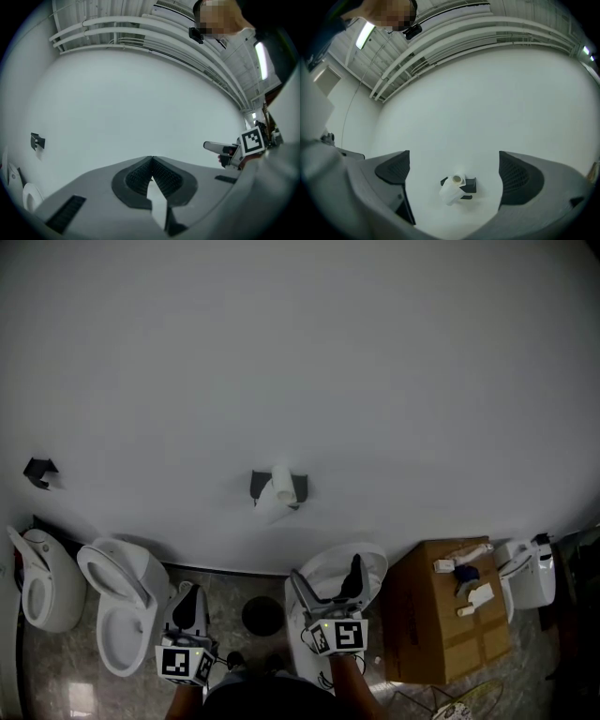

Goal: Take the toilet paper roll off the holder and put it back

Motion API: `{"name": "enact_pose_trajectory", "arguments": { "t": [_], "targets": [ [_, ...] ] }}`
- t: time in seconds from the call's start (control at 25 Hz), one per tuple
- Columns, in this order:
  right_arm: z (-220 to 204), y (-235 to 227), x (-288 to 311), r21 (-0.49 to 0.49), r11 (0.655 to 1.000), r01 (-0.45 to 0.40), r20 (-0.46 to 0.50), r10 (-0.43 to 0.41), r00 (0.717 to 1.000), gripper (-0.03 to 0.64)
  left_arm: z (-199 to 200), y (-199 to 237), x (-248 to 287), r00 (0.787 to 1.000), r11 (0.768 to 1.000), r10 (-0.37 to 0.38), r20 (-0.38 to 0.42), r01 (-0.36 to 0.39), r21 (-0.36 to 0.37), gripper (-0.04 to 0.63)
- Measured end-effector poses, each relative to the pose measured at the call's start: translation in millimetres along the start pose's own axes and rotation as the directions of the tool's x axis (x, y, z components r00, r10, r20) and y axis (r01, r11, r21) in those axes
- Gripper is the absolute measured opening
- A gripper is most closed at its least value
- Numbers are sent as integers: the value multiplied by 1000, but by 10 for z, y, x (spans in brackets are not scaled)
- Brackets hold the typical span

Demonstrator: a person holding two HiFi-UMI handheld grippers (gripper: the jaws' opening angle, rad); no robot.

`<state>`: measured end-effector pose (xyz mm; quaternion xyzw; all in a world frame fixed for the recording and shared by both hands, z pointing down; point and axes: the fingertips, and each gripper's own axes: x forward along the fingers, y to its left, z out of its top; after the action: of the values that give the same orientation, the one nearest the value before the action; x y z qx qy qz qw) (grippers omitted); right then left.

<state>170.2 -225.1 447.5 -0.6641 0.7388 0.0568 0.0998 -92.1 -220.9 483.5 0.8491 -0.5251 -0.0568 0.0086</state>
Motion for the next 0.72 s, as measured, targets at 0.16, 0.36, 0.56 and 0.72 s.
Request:
{"name": "enact_pose_trajectory", "arguments": {
  "t": [0.16, 0.36, 0.56, 0.72],
  "targets": [
    [-109, 77, 172, -2, 1000, 19, -8, -19, 1000, 572, -49, 139, 106, 999, 999, -32, -11, 32, 0, 3],
    [-226, 151, 378, -3, 1000, 28, -11, -28, 1000, 571, -42, 294, 285, 998, 998, -56, -7, 56, 5, 3],
    [-444, 119, 533, -5, 999, 51, -49, -51, 997, 571, 90, 303, 427, 996, 999, -50, -70, 48, -22, 3],
    [-528, 117, 695, -7, 999, 46, -65, -46, 997, 571, 38, 384, 519, 997, 998, -57, -49, 56, -18, 3]
  ]
}}
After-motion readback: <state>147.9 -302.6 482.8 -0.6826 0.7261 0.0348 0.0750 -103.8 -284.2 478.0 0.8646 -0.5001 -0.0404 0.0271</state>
